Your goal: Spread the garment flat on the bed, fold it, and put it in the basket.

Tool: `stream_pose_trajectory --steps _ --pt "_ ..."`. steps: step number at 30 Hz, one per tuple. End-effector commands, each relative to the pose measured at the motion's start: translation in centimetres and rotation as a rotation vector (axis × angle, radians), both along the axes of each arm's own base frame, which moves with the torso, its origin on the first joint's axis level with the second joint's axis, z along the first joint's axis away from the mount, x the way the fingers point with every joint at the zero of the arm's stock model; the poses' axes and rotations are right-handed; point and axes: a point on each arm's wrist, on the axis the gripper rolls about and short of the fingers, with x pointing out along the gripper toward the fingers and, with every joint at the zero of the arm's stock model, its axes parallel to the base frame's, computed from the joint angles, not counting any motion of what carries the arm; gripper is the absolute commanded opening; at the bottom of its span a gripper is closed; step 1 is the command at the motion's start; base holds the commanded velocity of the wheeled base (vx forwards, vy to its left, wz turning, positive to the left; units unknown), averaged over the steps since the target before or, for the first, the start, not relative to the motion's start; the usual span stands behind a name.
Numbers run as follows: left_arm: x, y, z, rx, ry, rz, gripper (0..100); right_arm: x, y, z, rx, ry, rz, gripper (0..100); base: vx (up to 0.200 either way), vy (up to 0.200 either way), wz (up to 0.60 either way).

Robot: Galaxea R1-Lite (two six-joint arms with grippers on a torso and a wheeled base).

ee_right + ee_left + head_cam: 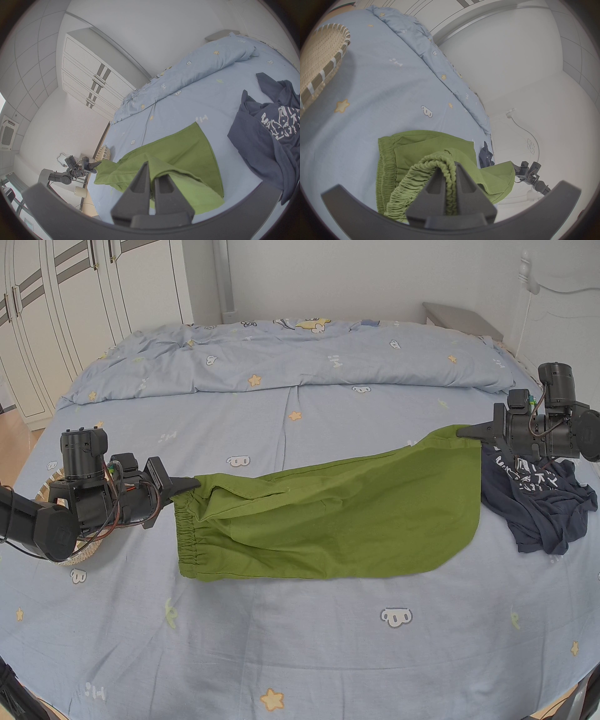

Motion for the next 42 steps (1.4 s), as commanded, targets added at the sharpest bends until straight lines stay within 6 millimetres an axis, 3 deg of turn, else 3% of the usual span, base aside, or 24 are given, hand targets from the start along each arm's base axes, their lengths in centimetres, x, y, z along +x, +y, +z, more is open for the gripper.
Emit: stream_pose_trajectory --steps 1,16,28,42 --pt "1.1 -0.1 -0.3 0.001 0.001 0.002 0 1.4 0.2 -0.6 0.000 0.011 0.001 0 0.000 0.000 0.00" --pt "3.2 0.2 -0.7 0.003 -0.004 0.016 0 3.7 0.7 -1.7 -0.022 0.030 -0.024 0 0.000 0.000 0.00" --pt "3.8 0.5 -0.6 0.003 -0.014 0.025 0 5.7 1.2 -1.4 0.003 0.016 -0.066 0 0.000 0.000 0.00" --pt "5.3 0.3 -0.9 0.001 -0.024 0.024 0 7.3 1.4 -3.2 -0.026 0.040 -0.113 0 0.000 0.000 0.00"
